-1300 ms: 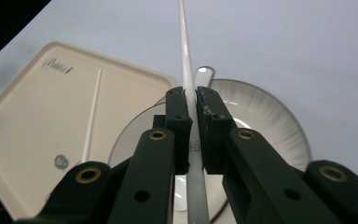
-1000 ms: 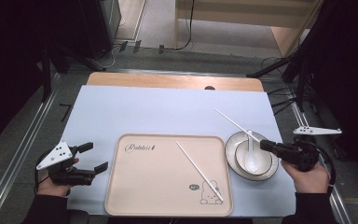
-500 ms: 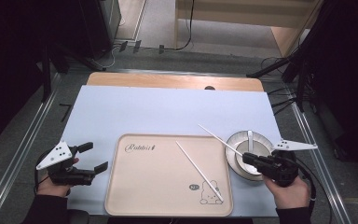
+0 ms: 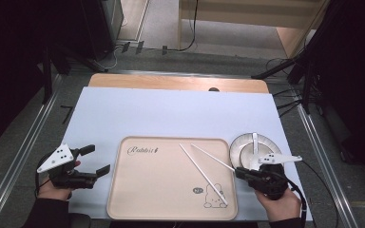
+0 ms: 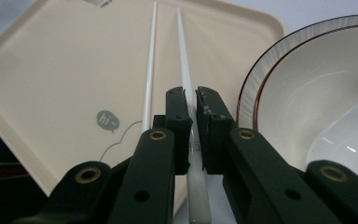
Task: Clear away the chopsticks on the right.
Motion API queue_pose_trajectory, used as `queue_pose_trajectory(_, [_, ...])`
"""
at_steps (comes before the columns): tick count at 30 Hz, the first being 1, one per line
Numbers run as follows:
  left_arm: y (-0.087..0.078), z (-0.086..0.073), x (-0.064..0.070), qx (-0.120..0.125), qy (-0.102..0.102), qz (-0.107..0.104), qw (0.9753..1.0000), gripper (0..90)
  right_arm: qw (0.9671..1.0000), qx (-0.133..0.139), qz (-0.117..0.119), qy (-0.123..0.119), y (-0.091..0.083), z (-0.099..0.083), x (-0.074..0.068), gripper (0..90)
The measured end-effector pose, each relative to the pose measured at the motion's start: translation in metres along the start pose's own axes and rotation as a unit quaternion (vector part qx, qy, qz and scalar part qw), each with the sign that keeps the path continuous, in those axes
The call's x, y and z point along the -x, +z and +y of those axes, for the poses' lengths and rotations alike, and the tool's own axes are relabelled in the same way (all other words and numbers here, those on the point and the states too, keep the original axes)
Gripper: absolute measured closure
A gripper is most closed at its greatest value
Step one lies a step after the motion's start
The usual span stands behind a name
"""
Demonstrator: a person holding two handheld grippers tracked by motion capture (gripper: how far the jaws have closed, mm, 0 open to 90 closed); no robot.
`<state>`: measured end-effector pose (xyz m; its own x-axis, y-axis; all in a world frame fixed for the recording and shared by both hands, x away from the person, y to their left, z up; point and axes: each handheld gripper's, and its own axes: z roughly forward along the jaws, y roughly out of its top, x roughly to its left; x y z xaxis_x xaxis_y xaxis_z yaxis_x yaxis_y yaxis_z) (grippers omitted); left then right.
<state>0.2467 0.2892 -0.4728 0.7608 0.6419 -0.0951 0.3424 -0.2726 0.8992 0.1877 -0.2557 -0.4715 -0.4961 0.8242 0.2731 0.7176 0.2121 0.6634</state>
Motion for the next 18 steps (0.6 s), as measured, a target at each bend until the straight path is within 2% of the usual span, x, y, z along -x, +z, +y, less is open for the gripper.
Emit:
queue_pose_trajectory(7, [0.0,0.0,0.0,0.003,0.001,0.001,1.0,7.4,0.9996,-0.028,-0.007,-0.001,0.024,-0.012,-0.012,84.9])
queue_pose_trajectory(16, [-0.001,0.0,0.0,0.003,0.001,0.0,1.0,7.4,0.9993,-0.033,-0.015,0.011,0.043,-0.026,-0.019,84.5])
queue_pose_trajectory(18, [0.0,0.0,0.0,0.003,0.001,-0.001,1.0,7.4,0.9991,-0.035,-0.008,0.02,0.047,-0.031,-0.018,84.3])
